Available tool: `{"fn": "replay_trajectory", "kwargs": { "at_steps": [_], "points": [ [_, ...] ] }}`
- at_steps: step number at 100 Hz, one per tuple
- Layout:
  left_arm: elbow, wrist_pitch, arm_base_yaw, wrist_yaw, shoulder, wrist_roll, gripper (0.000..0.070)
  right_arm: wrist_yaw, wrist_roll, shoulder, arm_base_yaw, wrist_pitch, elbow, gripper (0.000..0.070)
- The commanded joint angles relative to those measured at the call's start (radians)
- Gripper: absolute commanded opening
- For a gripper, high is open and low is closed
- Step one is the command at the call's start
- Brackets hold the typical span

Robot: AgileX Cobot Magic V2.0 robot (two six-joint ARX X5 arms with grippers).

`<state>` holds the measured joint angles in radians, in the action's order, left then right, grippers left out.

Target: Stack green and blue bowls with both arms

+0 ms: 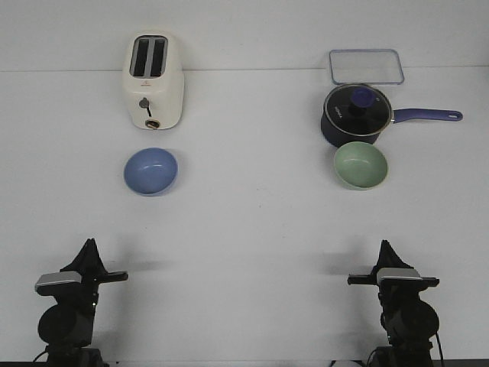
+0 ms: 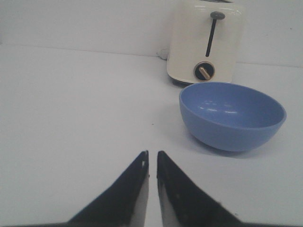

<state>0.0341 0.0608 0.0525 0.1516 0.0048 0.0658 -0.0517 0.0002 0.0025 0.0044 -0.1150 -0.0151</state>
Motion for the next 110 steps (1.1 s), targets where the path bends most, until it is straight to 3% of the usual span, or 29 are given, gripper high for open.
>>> {"fn": "replay_trajectory", "kwargs": {
  "at_steps": [1, 93, 110],
  "points": [
    [-0.020, 0.016, -0.001, -0.002, -0.002, -0.005, 0.0015, 0.000, 0.003, -0.001, -0.002, 0.011, 0.002, 0.0012],
    [-0.020, 0.016, -0.001, -0.002, -0.002, -0.005, 0.0015, 0.001, 0.005, -0.001, -0.002, 0.011, 0.002, 0.0012],
    [-0.020, 0.016, -0.001, -0.002, -0.002, -0.005, 0.0015, 0.036, 0.145, -0.001, -0.002, 0.007, 0.002, 0.0012]
  ]
}}
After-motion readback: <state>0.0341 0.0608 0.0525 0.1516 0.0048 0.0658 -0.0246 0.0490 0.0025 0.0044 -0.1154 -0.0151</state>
